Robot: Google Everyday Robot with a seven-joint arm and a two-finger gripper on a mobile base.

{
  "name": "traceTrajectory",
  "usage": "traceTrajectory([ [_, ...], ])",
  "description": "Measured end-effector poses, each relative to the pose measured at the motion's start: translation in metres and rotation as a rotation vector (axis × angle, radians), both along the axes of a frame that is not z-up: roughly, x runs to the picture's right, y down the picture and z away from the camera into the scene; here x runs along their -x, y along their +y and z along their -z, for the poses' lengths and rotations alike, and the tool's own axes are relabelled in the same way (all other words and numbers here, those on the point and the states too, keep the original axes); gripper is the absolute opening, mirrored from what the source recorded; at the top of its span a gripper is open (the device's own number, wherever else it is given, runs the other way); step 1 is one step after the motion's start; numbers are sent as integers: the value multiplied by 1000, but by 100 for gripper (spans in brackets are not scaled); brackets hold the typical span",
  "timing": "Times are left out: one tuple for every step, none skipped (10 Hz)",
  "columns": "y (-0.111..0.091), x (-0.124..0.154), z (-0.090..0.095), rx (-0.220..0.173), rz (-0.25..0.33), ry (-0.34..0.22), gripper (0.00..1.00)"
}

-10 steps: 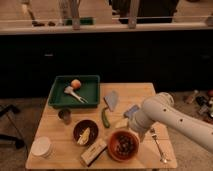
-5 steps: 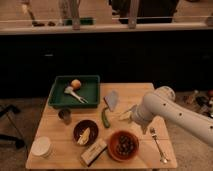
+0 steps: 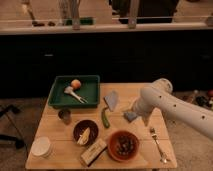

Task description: Place grapes in red bowl

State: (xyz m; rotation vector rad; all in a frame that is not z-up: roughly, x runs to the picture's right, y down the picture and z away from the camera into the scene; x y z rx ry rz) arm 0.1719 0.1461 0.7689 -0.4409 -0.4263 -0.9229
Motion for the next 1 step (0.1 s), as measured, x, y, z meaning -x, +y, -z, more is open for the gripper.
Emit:
traceTrajectory([
  [-4, -6, -4, 3, -12, 23, 79],
])
